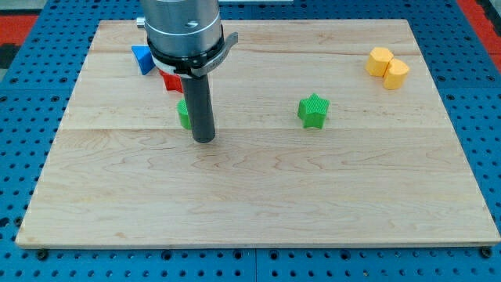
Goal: Move the green star towards up
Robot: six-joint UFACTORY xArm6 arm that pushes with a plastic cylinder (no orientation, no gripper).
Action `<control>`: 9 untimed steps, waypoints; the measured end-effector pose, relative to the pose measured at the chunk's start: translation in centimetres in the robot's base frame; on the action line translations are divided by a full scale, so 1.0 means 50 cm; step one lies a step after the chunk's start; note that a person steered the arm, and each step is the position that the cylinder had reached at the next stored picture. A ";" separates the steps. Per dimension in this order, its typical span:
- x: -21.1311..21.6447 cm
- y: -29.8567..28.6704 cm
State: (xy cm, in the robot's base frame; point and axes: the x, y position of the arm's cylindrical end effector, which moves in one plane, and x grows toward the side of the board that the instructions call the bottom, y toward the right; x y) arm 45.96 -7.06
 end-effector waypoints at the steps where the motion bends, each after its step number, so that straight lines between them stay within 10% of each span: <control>1: -0.072 -0.019; 4: -0.170 -0.039; 6: 0.056 0.097; 9: 0.135 0.349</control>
